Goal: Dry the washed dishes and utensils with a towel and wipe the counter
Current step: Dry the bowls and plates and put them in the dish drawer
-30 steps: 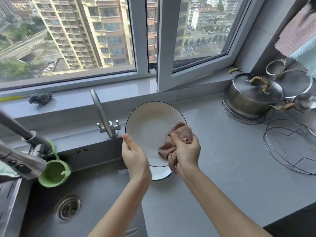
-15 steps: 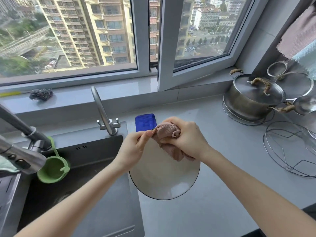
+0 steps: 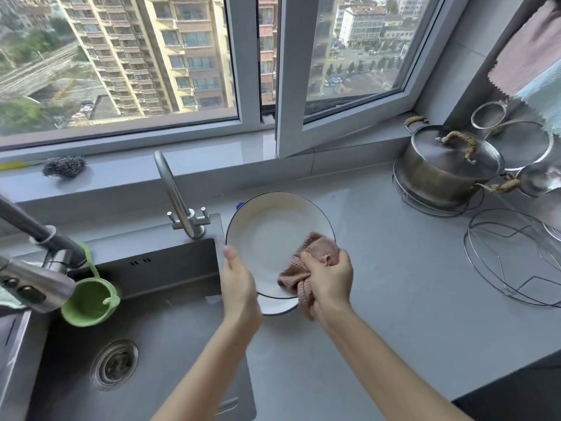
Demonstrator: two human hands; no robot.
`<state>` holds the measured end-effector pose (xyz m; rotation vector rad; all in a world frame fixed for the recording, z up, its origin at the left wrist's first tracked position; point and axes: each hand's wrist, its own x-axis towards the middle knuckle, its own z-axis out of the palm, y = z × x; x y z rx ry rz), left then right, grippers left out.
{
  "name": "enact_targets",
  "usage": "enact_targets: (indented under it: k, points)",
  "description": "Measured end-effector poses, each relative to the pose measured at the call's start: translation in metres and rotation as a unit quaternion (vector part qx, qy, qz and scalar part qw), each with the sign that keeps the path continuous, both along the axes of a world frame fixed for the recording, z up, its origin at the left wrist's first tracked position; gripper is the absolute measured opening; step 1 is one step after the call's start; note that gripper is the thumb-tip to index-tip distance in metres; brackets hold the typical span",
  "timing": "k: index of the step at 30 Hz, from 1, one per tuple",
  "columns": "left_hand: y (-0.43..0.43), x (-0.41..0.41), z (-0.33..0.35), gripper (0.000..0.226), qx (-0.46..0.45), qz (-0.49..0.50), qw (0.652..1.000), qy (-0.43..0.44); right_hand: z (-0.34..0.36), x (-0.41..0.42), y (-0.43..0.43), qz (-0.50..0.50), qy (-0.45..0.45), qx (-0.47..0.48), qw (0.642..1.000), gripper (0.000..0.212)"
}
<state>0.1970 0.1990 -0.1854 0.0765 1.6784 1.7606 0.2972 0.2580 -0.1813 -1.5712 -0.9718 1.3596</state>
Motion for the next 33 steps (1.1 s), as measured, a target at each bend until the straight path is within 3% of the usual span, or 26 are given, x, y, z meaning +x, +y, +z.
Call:
enact_targets:
  k: [3, 5, 7, 8, 9, 11, 13, 15, 17, 21, 22, 24, 26, 29, 31, 33]
  points:
    - [-0.009, -0.037, 0.012, 0.035, -0.039, -0.221, 0.963, 0.148, 0.014, 0.026, 0.02, 0.15, -0.071, 0.093, 0.982, 0.03]
    - [-0.006, -0.057, 0.019, 0.026, -0.049, -0.292, 0.94, 0.171, 0.029, 0.035, 0.029, 0.285, -0.12, 0.139, 0.941, 0.033]
    - [-0.003, -0.065, 0.02, 0.033, -0.058, -0.343, 0.923, 0.161, 0.043, 0.038, 0.038, 0.384, -0.147, 0.165, 0.896, 0.031]
    - [-0.003, -0.065, 0.021, 0.05, -0.064, -0.359, 0.912, 0.189, 0.049, 0.038, 0.044, 0.421, -0.152, 0.17, 0.878, 0.03]
    - [-0.005, -0.063, 0.022, 0.064, -0.072, -0.361, 0.902, 0.228, 0.053, 0.037, 0.05, 0.451, -0.156, 0.173, 0.862, 0.03]
    - [-0.005, -0.053, 0.026, 0.054, -0.072, -0.291, 0.904, 0.304, 0.054, 0.032, 0.06, 0.469, -0.162, 0.179, 0.849, 0.032]
    - [-0.002, -0.038, 0.032, 0.044, -0.08, -0.187, 0.915, 0.349, 0.044, 0.027, 0.059, 0.379, -0.148, 0.175, 0.897, 0.031]
    - [0.003, -0.023, 0.035, 0.047, -0.069, -0.09, 0.953, 0.281, 0.03, 0.019, 0.043, 0.205, -0.132, 0.141, 0.959, 0.032]
    - [0.01, -0.017, 0.029, 0.048, -0.053, 0.002, 0.979, 0.196, 0.014, 0.008, 0.016, 0.103, -0.131, 0.077, 0.983, 0.034]
    - [0.017, -0.02, 0.01, 0.042, -0.102, 0.056, 0.987, 0.113, -0.003, 0.001, -0.02, 0.133, -0.027, -0.006, 0.991, 0.058]
    - [0.014, -0.023, 0.005, 0.033, -0.113, 0.065, 0.989, 0.066, 0.001, 0.01, -0.02, 0.147, -0.007, -0.004, 0.989, 0.055]
    - [0.009, -0.032, -0.001, 0.019, -0.109, 0.082, 0.988, -0.067, 0.012, 0.038, -0.009, 0.119, -0.017, 0.041, 0.992, 0.031]
    - [0.009, -0.044, -0.011, 0.043, -0.095, 0.097, 0.973, -0.187, 0.026, 0.065, 0.007, 0.029, -0.089, 0.128, 0.987, 0.02]
    - [0.013, -0.04, -0.005, 0.049, -0.071, 0.07, 0.947, -0.306, 0.035, 0.064, 0.008, -0.028, -0.085, 0.192, 0.977, 0.041]
    - [0.019, -0.021, 0.006, 0.04, -0.072, 0.022, 0.939, -0.334, 0.032, 0.03, -0.013, 0.046, -0.052, 0.226, 0.972, 0.058]
    - [0.027, 0.001, 0.011, 0.029, -0.068, -0.057, 0.938, -0.335, 0.028, 0.002, -0.036, 0.122, -0.057, 0.314, 0.94, 0.057]
